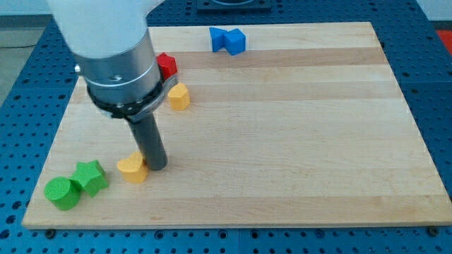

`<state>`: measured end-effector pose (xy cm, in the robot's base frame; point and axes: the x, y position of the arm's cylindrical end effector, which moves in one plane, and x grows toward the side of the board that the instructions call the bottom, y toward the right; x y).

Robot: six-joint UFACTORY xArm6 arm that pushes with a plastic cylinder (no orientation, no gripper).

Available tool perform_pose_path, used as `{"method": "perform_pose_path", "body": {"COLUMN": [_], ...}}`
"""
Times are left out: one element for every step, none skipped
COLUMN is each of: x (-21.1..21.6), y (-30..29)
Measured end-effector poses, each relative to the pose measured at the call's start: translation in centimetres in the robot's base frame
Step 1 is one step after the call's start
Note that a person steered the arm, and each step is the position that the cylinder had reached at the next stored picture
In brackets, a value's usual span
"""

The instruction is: Move the yellow hexagon to the top of the green star

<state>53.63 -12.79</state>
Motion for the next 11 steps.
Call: {"method": "perform_pose_path", "body": {"x": [1.0,-0.6,-6.1,-14.9,-17.8,-14.7,-12.5,-10.4,-8.3,-10.6,-11.6], "y": [-1.1,0.9,10.6,14.1,9.1,4.5,0.6,-1.9,-3.8,-5.4,-9.4]}}
